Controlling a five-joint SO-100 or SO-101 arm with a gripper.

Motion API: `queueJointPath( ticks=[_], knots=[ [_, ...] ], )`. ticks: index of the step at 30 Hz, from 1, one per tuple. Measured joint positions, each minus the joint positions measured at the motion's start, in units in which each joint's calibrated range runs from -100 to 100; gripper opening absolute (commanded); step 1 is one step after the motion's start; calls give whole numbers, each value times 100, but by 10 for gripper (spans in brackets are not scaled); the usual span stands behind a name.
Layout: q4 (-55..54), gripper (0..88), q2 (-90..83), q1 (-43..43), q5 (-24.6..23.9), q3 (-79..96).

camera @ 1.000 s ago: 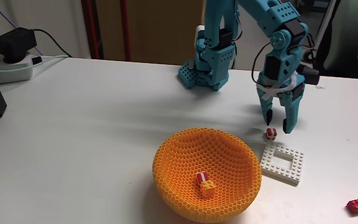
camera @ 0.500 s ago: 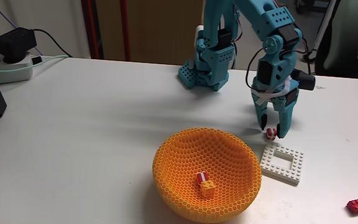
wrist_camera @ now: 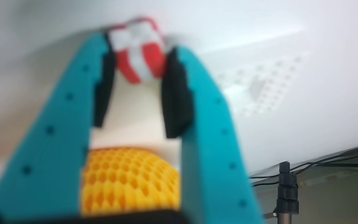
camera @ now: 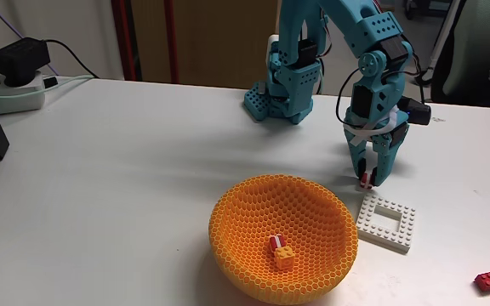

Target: Pick only small cubed objects and place them into the bowl

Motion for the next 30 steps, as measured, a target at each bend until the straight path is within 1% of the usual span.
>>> queueJointPath(
  ticks=[2,7,10,14,18,22,26,30],
  knots=[
    [22,53,0,10,0,-20],
    [532,55,-334,0,0,-197],
    [1087,55,-856,77,0,-611],
    [1819,58,-1515,426,78,-1438],
    [2119,60,-1840,1190,230,-2246],
    [1908,57,-1869,2128,322,-2493],
    [1076,70,-1869,3095,317,-2355],
    [388,97,-1545,3849,176,-2128]
  ],
)
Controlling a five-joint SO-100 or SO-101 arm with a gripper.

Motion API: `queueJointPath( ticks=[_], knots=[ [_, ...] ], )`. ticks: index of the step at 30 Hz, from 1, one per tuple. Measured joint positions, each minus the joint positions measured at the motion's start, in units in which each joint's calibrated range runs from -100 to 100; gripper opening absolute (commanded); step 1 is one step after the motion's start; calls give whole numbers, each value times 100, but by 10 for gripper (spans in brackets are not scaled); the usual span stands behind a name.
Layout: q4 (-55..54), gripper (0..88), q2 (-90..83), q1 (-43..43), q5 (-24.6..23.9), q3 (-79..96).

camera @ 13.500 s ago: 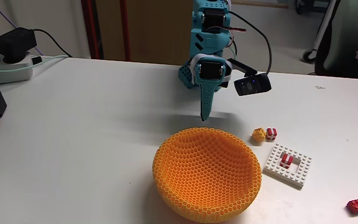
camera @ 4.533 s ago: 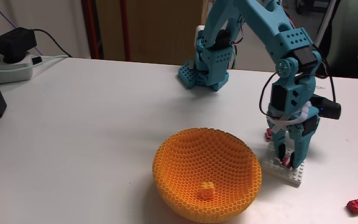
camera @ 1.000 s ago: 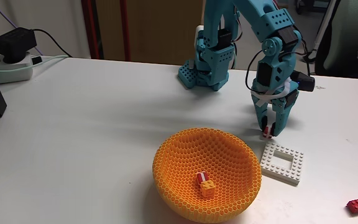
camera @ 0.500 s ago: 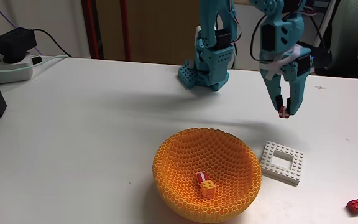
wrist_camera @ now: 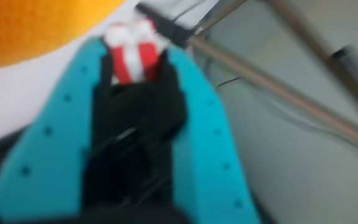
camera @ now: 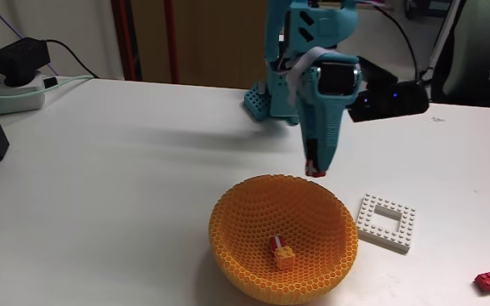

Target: Pick only small cubed objects and place them into the bowl

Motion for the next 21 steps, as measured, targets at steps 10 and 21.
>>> queueJointPath(
  ticks=[10,21],
  knots=[
    [-544,248,610,484,-181,266],
    [244,0,256,232,-518,404]
  ],
)
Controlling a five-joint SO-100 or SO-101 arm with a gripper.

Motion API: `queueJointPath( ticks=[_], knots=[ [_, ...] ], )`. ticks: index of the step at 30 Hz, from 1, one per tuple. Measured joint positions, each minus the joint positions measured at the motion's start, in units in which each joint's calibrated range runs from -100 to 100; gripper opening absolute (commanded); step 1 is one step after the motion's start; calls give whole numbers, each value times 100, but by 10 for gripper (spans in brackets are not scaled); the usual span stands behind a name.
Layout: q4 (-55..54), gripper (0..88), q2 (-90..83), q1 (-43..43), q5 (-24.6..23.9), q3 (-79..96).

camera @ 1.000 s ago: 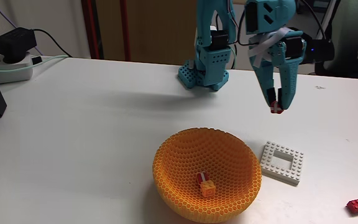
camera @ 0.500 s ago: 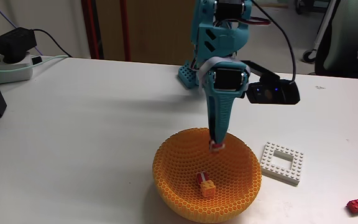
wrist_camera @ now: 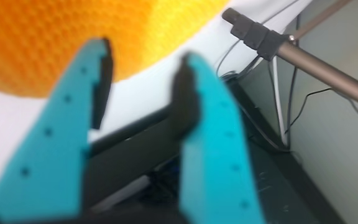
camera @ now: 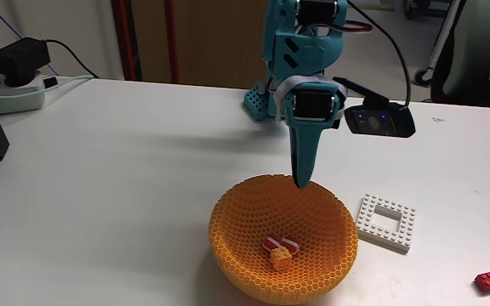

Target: Pick only small cubed objects and place them into the bowl

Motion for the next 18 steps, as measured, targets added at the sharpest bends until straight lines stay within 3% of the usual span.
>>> queueJointPath(
  ticks=[9,18],
  knots=[
    [-55,0,-1977,687,161,2197],
    [-78,0,-3866,764,308,3911]
  ],
)
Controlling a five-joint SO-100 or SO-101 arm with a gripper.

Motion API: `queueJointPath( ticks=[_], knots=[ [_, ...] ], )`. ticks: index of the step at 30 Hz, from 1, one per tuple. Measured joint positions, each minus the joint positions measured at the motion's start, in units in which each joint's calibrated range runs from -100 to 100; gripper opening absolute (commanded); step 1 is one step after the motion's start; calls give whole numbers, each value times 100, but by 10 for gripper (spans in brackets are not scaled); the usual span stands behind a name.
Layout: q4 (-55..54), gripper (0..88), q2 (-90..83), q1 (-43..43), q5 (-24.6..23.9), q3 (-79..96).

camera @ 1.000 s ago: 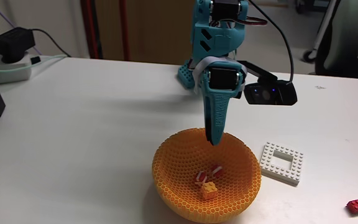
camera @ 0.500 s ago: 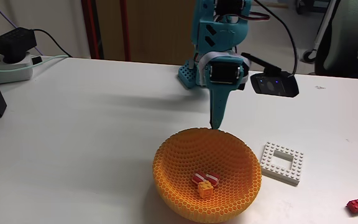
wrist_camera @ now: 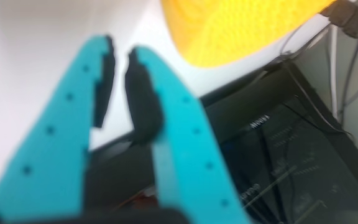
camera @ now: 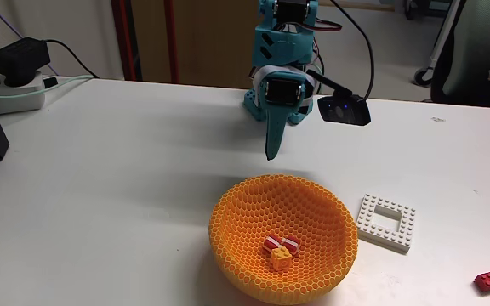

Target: Pick only small cubed objects and place them into the bowl

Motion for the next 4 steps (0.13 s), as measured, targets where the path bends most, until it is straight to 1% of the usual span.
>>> queueJointPath(
  ticks=[4],
  knots=[
    [0,0,-856,10,5,542]
  ],
)
